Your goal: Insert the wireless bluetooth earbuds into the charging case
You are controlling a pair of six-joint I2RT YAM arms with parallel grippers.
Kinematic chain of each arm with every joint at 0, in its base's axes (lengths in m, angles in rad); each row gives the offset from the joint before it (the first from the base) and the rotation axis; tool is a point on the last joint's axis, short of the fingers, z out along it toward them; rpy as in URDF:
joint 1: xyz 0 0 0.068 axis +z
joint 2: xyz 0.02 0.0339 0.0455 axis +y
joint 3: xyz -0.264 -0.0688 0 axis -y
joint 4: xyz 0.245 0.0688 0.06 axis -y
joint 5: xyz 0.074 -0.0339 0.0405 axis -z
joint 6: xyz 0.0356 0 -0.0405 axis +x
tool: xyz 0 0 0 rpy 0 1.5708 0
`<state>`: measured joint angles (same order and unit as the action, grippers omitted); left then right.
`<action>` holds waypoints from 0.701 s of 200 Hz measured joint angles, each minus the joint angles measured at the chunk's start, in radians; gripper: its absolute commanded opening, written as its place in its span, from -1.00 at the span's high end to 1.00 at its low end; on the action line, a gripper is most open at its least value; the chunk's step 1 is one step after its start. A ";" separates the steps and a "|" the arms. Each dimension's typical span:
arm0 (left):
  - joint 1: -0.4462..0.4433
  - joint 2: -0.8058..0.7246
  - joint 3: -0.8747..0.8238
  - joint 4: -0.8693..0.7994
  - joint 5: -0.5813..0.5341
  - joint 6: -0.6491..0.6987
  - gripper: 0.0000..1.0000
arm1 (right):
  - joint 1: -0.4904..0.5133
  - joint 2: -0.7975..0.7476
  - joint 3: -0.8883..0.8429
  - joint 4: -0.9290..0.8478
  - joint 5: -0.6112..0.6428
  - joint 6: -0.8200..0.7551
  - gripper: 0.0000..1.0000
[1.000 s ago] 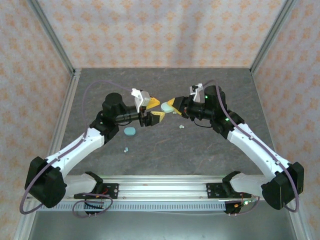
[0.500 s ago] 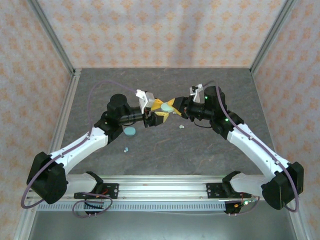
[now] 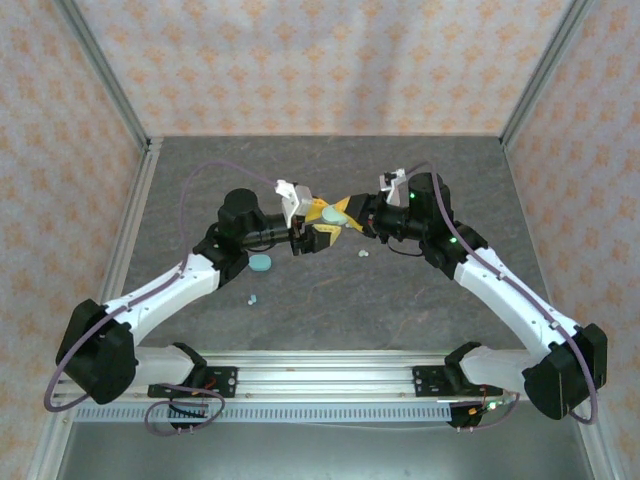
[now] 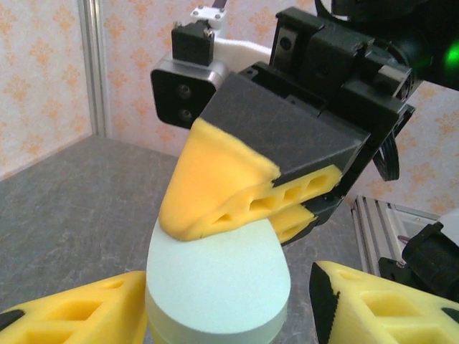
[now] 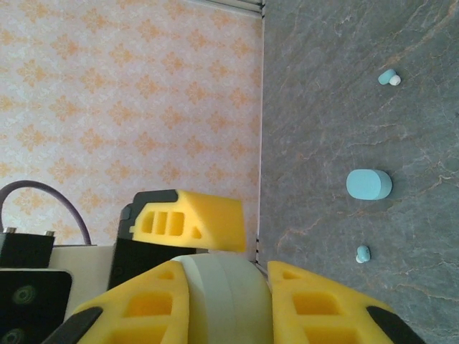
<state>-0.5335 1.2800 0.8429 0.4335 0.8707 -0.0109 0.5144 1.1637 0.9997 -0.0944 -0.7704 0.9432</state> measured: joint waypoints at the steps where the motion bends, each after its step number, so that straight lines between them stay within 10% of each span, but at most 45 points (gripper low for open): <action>1: 0.000 0.000 0.000 0.000 0.000 0.000 -0.22 | 0.000 0.000 0.000 0.000 0.000 0.000 1.00; 61: -0.003 0.015 0.000 0.002 -0.013 -0.002 0.25 | 0.000 -0.004 0.000 0.007 0.000 0.004 1.00; 140: -0.003 0.015 0.000 0.013 -0.014 -0.011 -0.01 | 0.000 -0.005 0.000 0.009 -0.012 0.007 1.00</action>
<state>-0.5369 1.2949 0.8429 0.4469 0.8562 -0.0219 0.5144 1.1584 0.9997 -0.0853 -0.7822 0.9501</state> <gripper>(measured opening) 0.521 0.243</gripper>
